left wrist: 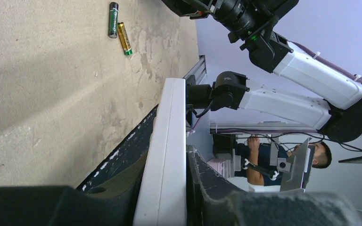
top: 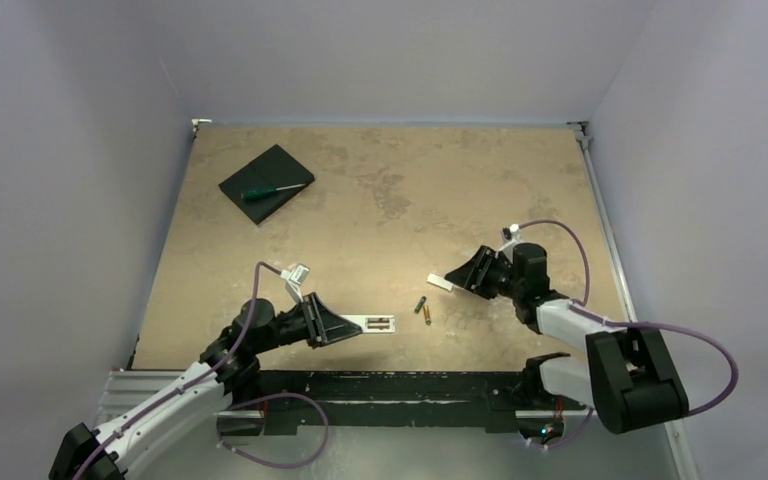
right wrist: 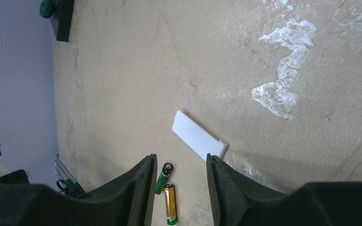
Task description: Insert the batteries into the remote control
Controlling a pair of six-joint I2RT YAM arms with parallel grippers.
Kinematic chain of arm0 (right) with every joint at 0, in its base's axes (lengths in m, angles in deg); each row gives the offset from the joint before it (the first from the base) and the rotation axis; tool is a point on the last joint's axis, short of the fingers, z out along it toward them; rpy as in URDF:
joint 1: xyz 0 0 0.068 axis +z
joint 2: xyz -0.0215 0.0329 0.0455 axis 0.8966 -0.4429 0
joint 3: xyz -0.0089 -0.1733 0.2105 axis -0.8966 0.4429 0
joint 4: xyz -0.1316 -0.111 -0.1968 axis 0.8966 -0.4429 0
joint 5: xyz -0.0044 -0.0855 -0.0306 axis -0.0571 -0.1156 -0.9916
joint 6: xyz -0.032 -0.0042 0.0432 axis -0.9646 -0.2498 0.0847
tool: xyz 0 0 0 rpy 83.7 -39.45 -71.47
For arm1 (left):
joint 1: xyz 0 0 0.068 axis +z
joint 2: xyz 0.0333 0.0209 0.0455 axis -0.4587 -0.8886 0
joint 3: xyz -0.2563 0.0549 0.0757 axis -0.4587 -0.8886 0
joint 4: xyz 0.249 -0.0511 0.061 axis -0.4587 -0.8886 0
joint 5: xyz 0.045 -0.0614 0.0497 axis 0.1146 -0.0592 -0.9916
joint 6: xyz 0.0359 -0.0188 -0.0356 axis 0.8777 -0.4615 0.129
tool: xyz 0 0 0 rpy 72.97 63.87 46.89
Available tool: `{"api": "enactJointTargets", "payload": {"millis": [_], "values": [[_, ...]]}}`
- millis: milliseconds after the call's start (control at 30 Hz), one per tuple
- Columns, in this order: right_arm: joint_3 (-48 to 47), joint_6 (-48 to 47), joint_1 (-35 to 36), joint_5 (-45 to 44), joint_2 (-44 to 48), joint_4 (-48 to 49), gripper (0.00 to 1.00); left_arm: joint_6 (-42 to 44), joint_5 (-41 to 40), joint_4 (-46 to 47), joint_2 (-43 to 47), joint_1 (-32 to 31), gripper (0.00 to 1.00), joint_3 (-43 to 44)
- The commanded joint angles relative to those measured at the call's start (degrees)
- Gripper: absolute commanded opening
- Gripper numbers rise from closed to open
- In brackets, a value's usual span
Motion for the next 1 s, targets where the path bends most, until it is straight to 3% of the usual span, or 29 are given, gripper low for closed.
{"api": "enactJointTargets", "payload": {"millis": [0, 467, 800, 967], "values": [[-0.86, -1.91, -0.36, -2.75, 3.63, -4.38, 0.52, -2.02, 0.58, 5.37, -0.35, -0.05, 0.0, -0.76], [-2.36, -7.1, -0.22, -4.53, 14.74, -17.76, 0.54, -4.45, 0.35, 10.42, -2.91, -0.01, 0.0, -4.95], [-1.2, -8.05, 0.59, -3.48, 23.21, -24.18, 0.53, -1.92, -1.05, 12.45, -9.04, -0.07, 0.0, -4.63], [-2.01, -7.93, 2.67, -5.4, 24.89, -26.25, 0.53, -2.41, -0.55, 20.8, -17.08, -0.05, 0.0, -5.64]]}}
